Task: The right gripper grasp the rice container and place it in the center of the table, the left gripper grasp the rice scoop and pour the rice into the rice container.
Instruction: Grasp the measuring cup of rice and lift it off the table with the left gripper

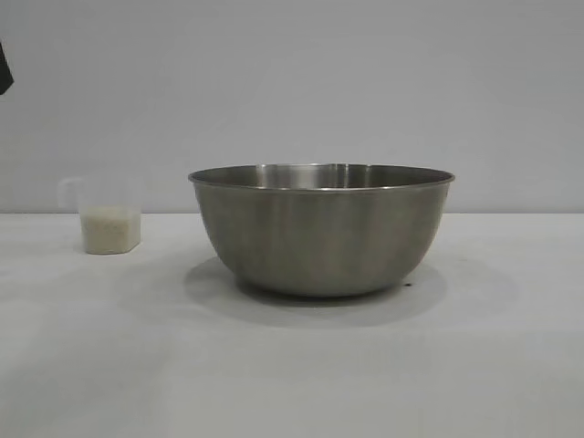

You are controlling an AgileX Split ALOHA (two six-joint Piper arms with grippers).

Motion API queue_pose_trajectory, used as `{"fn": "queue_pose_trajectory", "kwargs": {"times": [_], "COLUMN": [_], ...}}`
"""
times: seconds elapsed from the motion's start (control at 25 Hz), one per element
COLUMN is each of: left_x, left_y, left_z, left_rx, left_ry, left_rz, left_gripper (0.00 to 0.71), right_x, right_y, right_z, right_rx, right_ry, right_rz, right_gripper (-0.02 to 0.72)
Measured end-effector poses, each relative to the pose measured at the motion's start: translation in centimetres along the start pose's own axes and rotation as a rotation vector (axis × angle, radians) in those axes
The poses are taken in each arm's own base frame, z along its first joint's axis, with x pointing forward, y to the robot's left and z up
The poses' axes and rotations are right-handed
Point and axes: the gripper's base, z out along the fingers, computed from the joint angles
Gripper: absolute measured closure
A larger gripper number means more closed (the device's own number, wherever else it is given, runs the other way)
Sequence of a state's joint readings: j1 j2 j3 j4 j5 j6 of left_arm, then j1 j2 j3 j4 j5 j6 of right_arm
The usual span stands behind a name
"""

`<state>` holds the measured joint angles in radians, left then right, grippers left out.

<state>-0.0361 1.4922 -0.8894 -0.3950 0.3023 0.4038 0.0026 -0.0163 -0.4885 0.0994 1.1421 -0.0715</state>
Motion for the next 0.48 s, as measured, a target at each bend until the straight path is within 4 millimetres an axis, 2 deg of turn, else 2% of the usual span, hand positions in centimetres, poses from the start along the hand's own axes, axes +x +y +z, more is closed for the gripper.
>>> {"fn": "queue_pose_trajectory", "kwargs": {"times": [0.24,0.48], "left_x": [1.0,2.2], "left_y": [-0.7,-1.2], "left_z": [-0.1,0.3], "left_rx": [-0.035,-0.044], "left_ry": [-0.098,-0.111], "left_rz": [0.024,0.039], "left_gripper": [0.382,0.382], "right_x": [0.0,0.0], "right_y": [0.0,0.0], "right_z": [0.0,0.0], "right_rx": [0.0,0.0], "right_ry": [0.0,0.0], "right_rz": [0.0,0.0], "right_gripper": [0.268,0.268]}}
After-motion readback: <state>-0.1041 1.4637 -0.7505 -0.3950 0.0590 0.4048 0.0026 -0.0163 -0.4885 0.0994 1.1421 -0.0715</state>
